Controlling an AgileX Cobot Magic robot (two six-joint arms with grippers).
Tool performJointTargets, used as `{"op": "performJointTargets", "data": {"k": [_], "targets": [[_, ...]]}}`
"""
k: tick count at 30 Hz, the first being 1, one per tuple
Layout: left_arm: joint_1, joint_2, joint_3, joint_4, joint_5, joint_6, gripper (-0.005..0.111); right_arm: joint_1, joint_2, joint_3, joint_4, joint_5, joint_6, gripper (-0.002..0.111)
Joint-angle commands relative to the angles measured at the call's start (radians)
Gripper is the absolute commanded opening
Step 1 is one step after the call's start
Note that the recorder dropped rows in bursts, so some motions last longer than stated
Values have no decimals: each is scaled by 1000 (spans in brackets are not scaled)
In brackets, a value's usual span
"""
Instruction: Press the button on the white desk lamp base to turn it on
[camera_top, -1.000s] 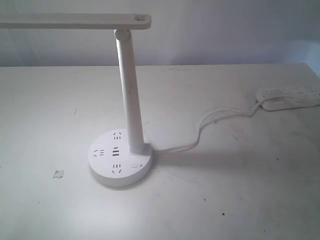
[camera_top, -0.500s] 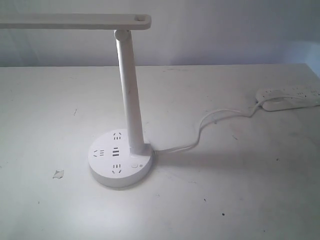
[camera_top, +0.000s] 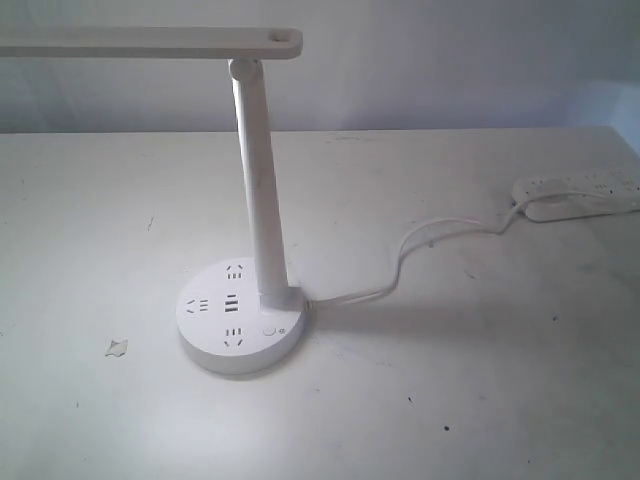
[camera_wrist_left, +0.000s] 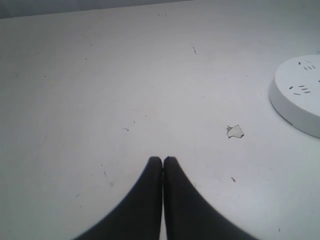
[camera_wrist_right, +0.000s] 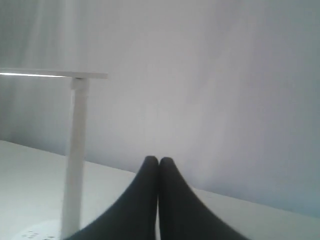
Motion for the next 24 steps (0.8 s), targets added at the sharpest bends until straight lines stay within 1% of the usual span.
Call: {"op": "performJointTargets", "data": {"k": [1,4,6,8,19,21,24], "targets": [[-5,-4,3,2,-2,0,0,-292,-5,6,-1,5,1,0],[-5,-4,3,2,-2,0,0,-428,-5,6,-1,5,1,0],[-5,-4,3,2,-2,0,0,-468,-5,6,-1,5,1,0],[-5,-4,3,2,-2,0,0,-485,-5,6,-1,5,1,0],[-5,-4,3,2,-2,0,0,-488,-5,6,-1,5,1,0],[-5,-4,3,2,-2,0,0,-515,-5,6,-1,5,1,0],[-5,-4,3,2,-2,0,0,-595,-5,6,-1,5,1,0]]}}
